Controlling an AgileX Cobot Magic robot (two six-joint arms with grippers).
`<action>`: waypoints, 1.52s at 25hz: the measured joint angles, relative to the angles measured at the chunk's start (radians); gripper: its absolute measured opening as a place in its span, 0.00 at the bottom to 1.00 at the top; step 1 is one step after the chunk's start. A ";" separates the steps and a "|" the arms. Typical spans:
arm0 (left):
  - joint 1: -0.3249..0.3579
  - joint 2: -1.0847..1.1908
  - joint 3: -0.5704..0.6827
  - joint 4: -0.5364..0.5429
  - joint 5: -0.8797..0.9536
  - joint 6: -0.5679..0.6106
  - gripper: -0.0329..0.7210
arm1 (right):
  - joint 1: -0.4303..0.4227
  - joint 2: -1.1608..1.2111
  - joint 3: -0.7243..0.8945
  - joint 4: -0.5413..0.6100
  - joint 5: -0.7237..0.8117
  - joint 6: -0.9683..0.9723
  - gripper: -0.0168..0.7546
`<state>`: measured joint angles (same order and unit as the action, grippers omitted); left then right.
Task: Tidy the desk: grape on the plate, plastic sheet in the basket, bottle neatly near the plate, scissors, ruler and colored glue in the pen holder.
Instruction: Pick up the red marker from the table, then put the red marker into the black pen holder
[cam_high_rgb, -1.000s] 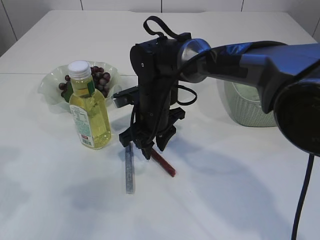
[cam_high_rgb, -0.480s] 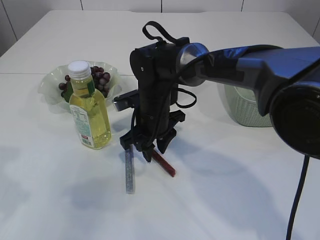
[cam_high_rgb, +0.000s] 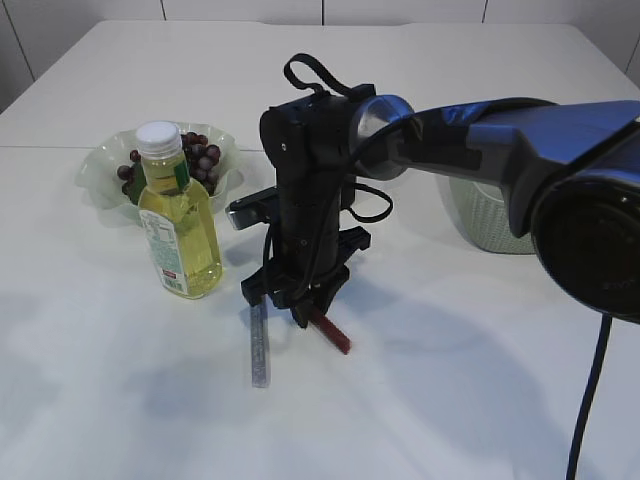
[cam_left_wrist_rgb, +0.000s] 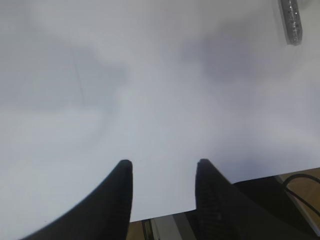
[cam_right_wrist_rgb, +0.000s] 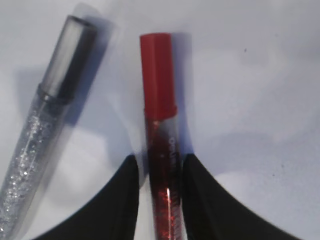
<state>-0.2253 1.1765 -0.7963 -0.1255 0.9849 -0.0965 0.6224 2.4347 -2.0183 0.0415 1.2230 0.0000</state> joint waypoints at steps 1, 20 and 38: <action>0.000 0.000 0.000 0.000 0.000 0.000 0.45 | 0.000 0.000 0.000 -0.002 0.000 0.000 0.34; 0.000 0.000 0.000 0.002 0.000 0.002 0.45 | -0.050 -0.073 0.000 0.193 -0.002 -0.087 0.20; 0.000 0.000 0.000 0.003 0.000 0.002 0.45 | -0.436 -0.215 -0.002 0.950 -0.076 -0.677 0.20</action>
<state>-0.2253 1.1765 -0.7963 -0.1222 0.9849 -0.0942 0.1865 2.2200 -2.0202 0.9912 1.1474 -0.6771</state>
